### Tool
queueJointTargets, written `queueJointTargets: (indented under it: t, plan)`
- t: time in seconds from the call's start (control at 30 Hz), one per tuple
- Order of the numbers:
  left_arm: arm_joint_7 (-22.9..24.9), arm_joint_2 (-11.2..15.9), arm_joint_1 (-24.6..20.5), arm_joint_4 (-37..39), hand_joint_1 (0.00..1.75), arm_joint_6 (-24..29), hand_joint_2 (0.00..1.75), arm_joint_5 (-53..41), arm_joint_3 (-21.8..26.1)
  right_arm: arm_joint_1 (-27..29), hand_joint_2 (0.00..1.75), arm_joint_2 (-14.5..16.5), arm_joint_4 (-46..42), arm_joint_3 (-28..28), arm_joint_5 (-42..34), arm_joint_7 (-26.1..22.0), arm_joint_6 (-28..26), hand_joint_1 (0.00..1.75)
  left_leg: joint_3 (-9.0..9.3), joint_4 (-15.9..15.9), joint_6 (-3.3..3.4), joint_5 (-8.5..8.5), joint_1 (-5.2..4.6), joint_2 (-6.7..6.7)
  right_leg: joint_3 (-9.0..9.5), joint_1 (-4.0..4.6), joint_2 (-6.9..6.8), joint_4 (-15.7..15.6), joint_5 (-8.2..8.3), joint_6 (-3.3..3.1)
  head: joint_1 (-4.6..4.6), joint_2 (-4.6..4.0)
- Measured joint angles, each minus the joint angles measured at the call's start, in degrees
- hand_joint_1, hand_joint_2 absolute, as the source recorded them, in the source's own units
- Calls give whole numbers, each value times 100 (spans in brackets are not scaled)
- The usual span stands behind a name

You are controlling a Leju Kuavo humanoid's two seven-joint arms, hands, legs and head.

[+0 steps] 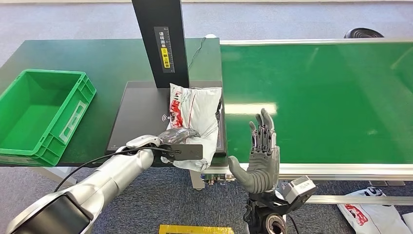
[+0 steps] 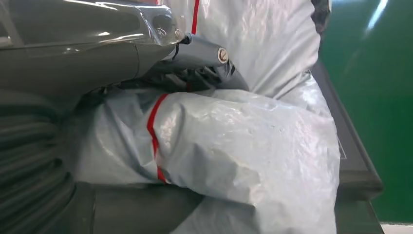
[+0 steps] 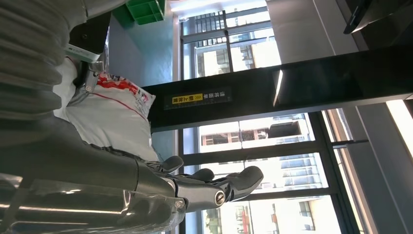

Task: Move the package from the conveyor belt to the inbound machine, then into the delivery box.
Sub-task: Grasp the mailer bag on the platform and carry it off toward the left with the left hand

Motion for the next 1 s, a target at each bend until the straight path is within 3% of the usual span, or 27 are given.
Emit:
queueJointTargets:
  t: [1.0]
  plan:
    - [34,-1,21,0,175,105,175,-55,130,37,175,-2,-20,-31,11,0,-55,0,14,-1,0,-2,0,0,13,0,1,0,-1,0,0,0]
